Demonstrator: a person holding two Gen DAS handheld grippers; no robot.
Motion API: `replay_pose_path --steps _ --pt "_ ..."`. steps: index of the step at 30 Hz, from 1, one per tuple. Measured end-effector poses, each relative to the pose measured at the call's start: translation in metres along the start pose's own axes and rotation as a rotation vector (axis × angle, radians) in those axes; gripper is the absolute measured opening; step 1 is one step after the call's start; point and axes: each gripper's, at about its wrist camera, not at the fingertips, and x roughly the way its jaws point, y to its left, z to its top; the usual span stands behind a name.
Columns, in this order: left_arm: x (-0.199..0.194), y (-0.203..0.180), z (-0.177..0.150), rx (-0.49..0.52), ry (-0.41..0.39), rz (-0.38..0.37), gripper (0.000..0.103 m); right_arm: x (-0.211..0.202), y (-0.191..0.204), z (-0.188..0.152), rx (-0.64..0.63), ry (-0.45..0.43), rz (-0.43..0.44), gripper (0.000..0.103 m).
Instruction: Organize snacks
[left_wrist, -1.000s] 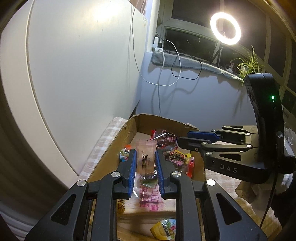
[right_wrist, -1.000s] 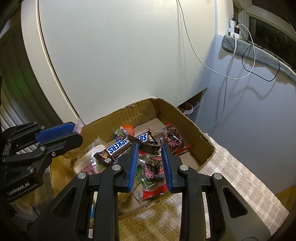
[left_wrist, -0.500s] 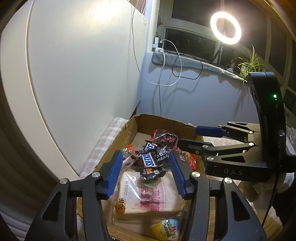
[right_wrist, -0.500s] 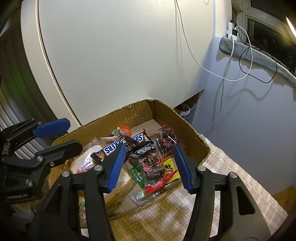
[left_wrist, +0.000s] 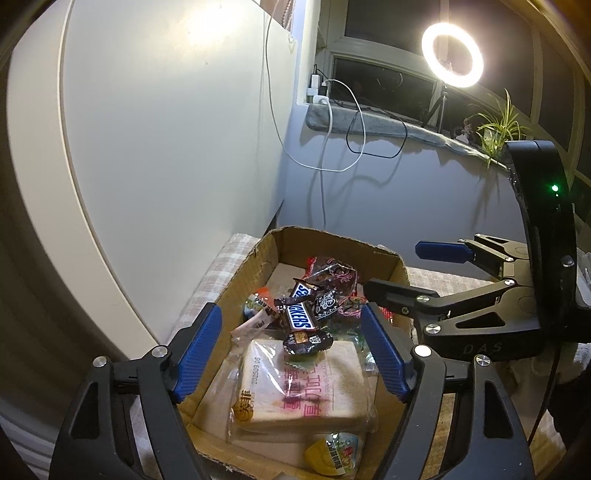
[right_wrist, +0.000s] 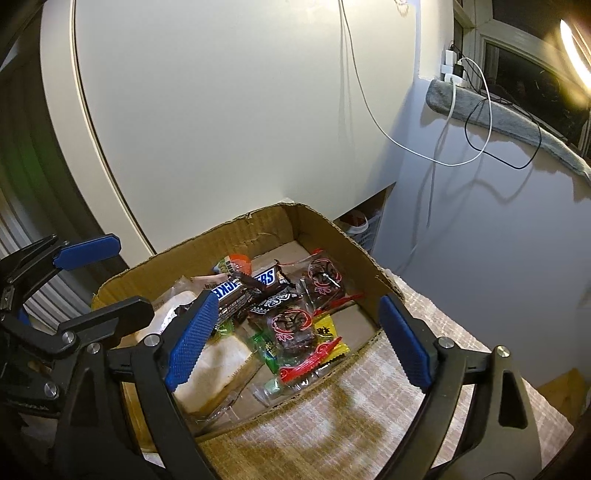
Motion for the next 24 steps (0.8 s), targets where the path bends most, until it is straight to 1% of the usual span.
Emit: replay_pose_path --steps 16,24 --pt "-0.009 -0.004 -0.003 -0.003 -0.006 0.003 0.079 -0.027 0.001 -0.007 0.028 -0.042 -0.013 0.091" --pt "-0.024 -0.007 -0.005 -0.003 -0.031 0.012 0.079 -0.044 0.007 -0.011 0.028 -0.070 -0.016 0.091"
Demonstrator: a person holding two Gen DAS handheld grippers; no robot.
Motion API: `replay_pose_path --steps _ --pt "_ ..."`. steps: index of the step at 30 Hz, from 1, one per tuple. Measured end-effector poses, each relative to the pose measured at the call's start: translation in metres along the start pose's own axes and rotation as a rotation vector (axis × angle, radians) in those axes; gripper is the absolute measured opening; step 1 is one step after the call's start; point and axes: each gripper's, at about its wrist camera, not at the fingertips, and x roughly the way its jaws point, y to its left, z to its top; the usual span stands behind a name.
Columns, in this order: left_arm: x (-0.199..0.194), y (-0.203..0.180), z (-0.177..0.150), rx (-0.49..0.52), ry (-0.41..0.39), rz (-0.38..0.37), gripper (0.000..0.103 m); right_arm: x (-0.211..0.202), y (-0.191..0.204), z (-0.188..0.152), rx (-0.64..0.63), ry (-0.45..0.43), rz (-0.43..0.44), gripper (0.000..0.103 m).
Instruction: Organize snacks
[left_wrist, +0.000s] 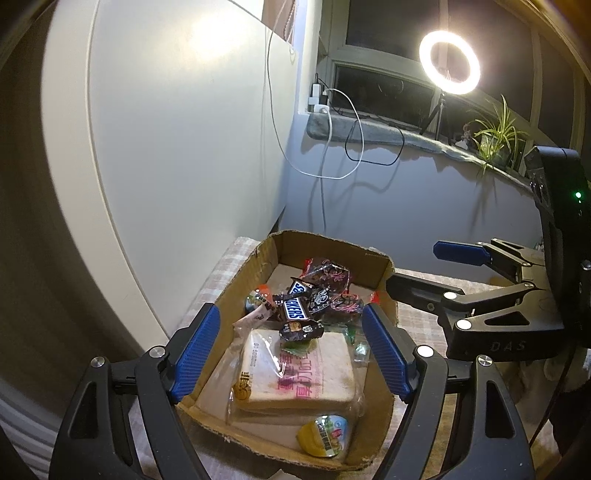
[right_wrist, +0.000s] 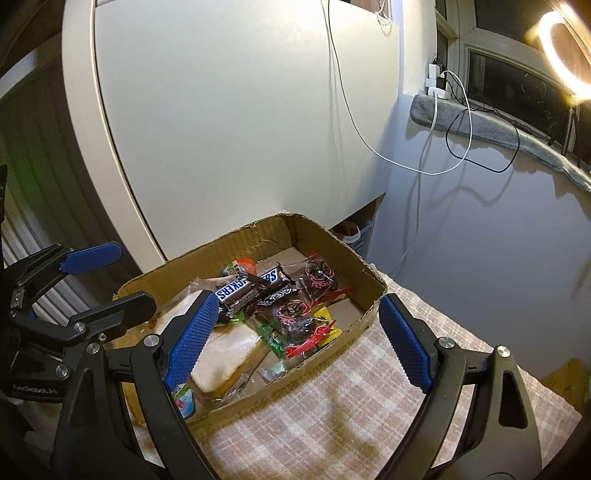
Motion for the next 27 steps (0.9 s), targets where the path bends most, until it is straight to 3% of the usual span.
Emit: replay_pose_path --steps 12,27 --pt "-0.032 -0.010 -0.007 0.001 -0.046 0.014 0.079 -0.043 0.012 -0.009 0.015 -0.090 -0.010 0.092" --pt "-0.057 -0.021 -0.019 -0.002 -0.072 0.031 0.080 -0.080 0.020 -0.037 0.031 -0.123 -0.053 0.092"
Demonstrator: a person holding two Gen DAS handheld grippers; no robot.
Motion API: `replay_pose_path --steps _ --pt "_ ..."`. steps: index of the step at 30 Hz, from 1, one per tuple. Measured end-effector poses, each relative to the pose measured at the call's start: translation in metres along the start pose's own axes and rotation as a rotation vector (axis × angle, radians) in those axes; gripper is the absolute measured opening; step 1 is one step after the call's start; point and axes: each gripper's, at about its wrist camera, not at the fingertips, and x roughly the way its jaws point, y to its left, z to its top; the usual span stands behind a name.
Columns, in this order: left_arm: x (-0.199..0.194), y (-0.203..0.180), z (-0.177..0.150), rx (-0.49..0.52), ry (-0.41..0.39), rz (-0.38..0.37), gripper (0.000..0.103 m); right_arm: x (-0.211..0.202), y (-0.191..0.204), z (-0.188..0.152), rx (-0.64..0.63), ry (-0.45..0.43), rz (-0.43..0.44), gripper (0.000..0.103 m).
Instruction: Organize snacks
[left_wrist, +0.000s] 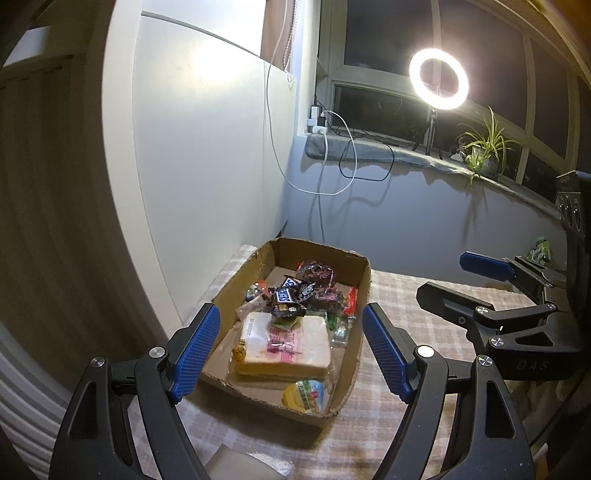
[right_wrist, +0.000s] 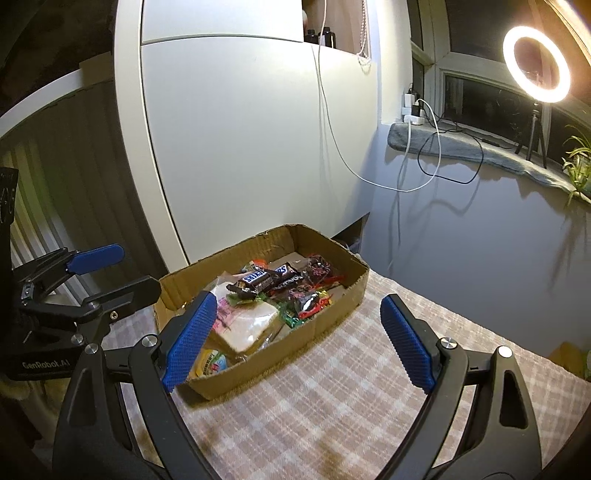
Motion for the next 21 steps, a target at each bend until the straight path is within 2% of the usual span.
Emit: replay_pose_path --steps 21 --pt "-0.016 -0.007 -0.004 0.006 -0.017 0.013 0.080 -0.024 0.001 -0.008 0.006 -0.018 -0.018 0.093"
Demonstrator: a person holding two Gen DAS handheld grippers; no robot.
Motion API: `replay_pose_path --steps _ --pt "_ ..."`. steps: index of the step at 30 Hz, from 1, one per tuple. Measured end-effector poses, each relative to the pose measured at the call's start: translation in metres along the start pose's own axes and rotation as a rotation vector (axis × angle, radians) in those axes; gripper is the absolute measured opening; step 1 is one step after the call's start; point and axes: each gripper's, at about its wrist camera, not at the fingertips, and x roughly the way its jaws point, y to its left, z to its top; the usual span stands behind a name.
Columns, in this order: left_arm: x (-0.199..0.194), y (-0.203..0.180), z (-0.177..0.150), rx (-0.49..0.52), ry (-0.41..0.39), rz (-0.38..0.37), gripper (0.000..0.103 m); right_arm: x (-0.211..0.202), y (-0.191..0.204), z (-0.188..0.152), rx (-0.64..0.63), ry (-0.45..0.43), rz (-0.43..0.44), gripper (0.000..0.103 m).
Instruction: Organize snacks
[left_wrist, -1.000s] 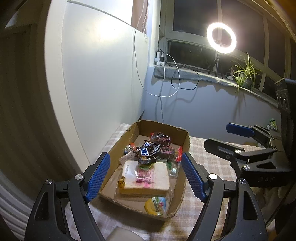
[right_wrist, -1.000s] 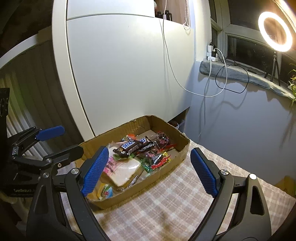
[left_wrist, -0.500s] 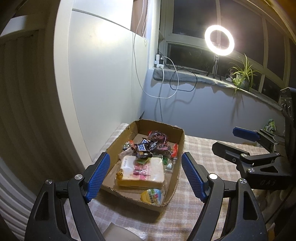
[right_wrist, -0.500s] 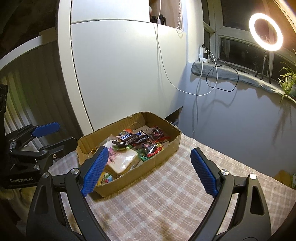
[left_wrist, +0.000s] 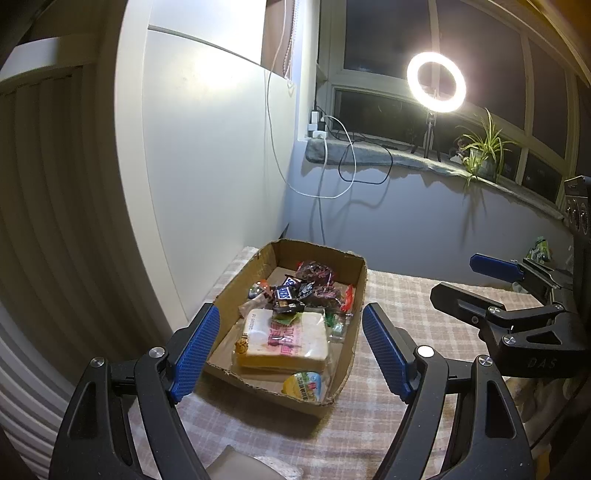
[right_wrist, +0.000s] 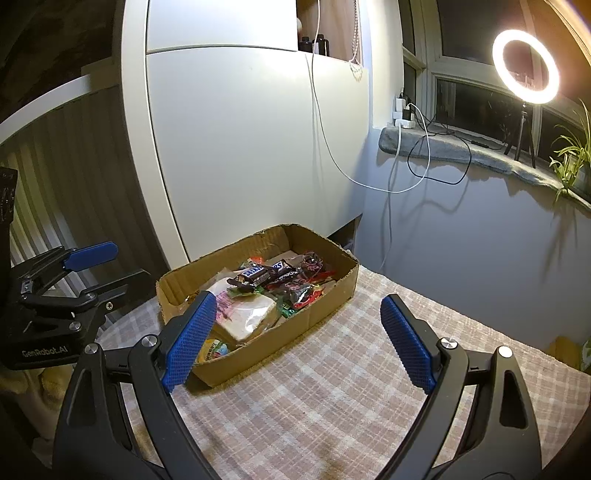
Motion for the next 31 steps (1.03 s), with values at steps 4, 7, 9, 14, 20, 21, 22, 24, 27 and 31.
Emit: replay_pose_path --steps 4,7,9,14,20,21,22,24,27,31 --pt "-0.0010 -0.0008 0.0002 0.002 -0.003 -0.001 0.080 -0.0003 0.0009 -0.0005 0.000 -0.001 -0.001 0.093" --pt "-0.0008 -0.0009 -0.0003 0.002 -0.003 0.001 0.080 -0.0002 0.0010 -0.0010 -0.001 0.002 -0.002 0.093" --pt "-0.0007 -0.0009 -0.0004 0.001 -0.001 0.000 0.080 -0.0005 0.0008 -0.0013 0.000 0.004 -0.001 0.093" --pt "-0.0012 -0.0014 -0.0006 0.002 0.000 -0.001 0.080 -0.0003 0.0005 -0.0014 0.001 0.005 -0.001 0.093" --pt "-0.0005 -0.0012 -0.0009 -0.002 0.006 0.001 0.080 -0.0007 0.0006 -0.0015 0.001 0.008 0.002 0.093" --pt "-0.0004 -0.0007 -0.0009 -0.004 0.006 0.001 0.080 -0.0006 0.0003 -0.0016 0.001 0.009 0.001 0.093" --pt "-0.0004 -0.0002 -0.0006 -0.005 0.006 0.004 0.080 0.0002 -0.0001 -0.0014 0.002 0.009 0.000 0.093" --pt "0.0000 0.0003 -0.0004 -0.006 0.007 0.006 0.080 -0.0002 -0.0003 -0.0017 0.002 0.011 0.001 0.093" --pt "0.0002 0.0006 -0.0008 -0.006 0.006 0.006 0.080 -0.0003 -0.0002 -0.0030 0.001 0.013 0.000 0.093" --pt "0.0012 0.0004 -0.0011 -0.003 0.003 0.003 0.080 0.0003 -0.0020 -0.0048 0.003 0.017 0.001 0.093"
